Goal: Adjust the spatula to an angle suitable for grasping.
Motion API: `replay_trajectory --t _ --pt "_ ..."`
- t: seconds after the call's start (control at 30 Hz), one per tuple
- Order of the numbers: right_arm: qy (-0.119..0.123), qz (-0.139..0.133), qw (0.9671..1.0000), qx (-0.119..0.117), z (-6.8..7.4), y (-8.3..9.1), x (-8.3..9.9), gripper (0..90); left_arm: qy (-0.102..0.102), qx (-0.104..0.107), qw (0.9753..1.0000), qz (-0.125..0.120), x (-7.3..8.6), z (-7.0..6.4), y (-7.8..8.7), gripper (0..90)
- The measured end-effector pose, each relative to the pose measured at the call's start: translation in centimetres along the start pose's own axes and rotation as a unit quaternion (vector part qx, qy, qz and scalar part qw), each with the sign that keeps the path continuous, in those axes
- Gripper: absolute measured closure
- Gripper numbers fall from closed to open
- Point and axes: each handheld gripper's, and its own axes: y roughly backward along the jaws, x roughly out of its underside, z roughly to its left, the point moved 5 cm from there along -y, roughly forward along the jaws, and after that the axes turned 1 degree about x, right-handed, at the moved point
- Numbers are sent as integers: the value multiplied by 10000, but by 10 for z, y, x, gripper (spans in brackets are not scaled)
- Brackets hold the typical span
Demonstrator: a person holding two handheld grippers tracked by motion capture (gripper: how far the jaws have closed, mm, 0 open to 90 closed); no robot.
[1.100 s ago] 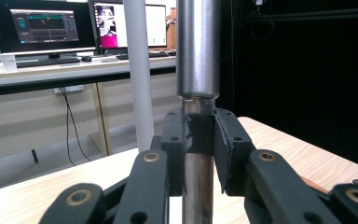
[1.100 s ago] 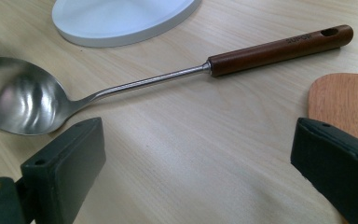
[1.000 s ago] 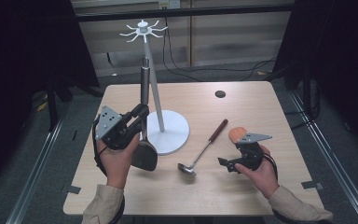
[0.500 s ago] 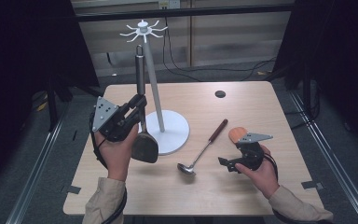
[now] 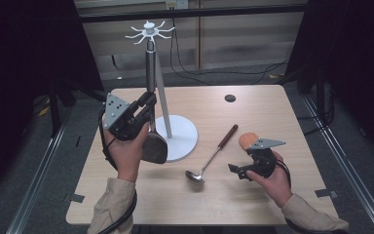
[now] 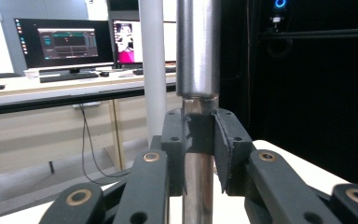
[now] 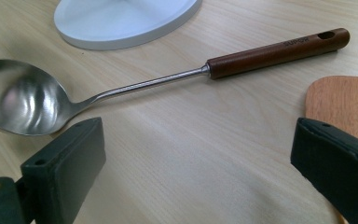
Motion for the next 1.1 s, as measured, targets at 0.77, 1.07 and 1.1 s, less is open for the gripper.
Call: replay_trajectory --t 0.77,1.07,1.1 --pt "13 6 10000 -10 0 0 0 25 26 -210 9997 105 10 1 -8 757" --pt "30 -12 10000 -8 0 1 -1 25 233 -230 9994 -84 14 2 -11 756" --pt "28 -11 10000 -14 1 1 -1 25 224 -215 9995 -82 15 3 -11 755"
